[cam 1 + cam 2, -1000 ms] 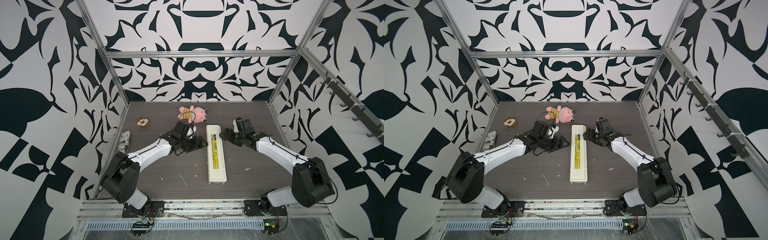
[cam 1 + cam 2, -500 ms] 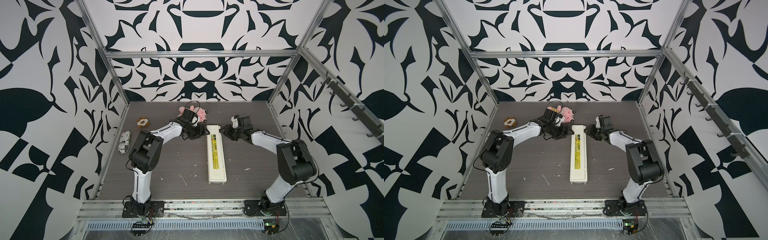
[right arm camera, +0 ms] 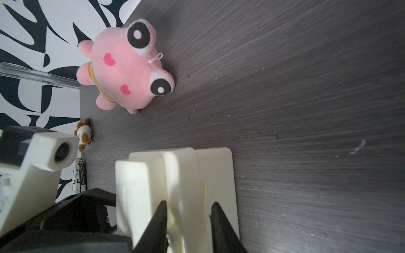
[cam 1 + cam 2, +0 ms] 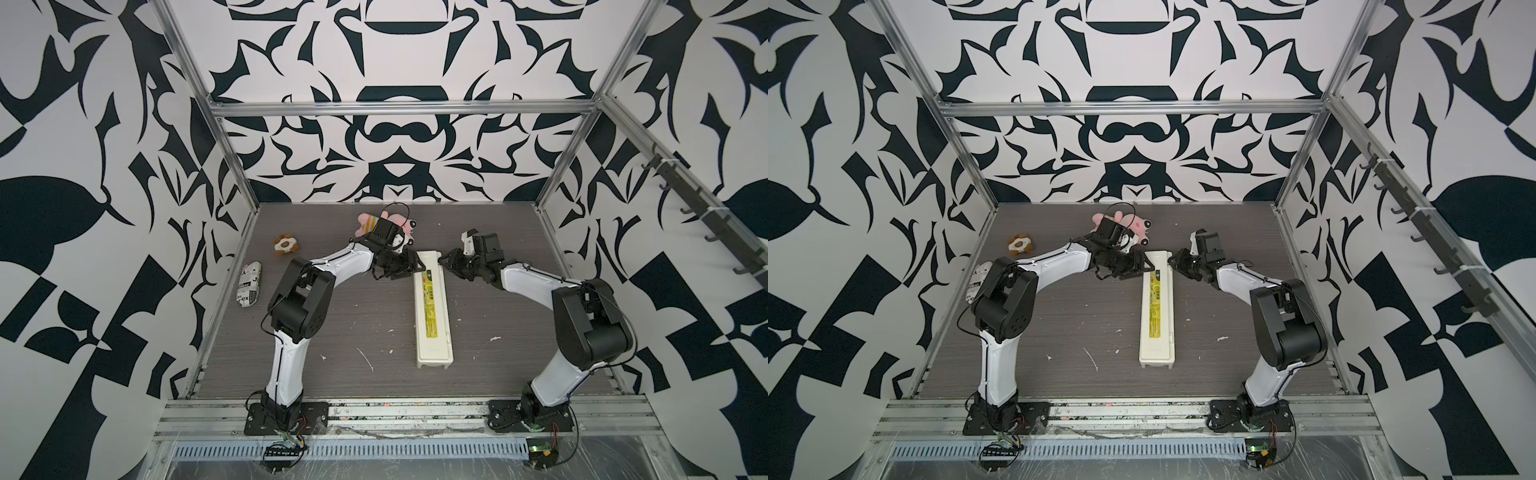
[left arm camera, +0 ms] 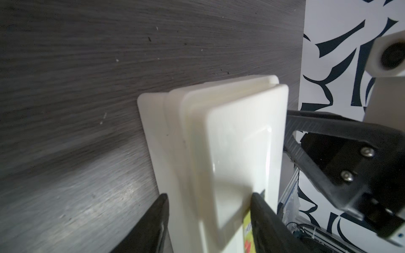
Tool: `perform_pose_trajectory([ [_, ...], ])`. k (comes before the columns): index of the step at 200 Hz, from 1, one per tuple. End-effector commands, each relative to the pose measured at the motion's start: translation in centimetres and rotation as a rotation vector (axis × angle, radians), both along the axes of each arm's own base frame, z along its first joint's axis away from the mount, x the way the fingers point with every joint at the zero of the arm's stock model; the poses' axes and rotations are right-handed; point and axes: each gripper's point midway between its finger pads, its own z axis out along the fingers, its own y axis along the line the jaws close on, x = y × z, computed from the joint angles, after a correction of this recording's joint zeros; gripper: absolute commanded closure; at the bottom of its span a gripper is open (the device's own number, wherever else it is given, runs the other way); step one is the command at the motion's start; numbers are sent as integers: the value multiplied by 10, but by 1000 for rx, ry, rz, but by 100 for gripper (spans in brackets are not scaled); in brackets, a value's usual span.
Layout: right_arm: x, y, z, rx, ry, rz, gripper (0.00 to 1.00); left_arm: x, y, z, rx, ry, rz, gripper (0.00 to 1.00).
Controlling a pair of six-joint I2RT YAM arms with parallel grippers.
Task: Put plastic wrap rolls into dispensers
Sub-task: Close the lid on the plastic wrap cutting box.
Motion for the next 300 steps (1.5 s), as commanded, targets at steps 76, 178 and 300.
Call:
perform_pose_trajectory([
  [76,-76,-19,-101,-20,381,-96,83,-40,12,-64,170,166,-12,42],
  [178,-61,50,-49,340,191,54,45,-49,13,-89,313,196,-39,40],
  [300,-52,84,-1,813,169,96,64,-52,-2,-83,316,182,-60,39],
])
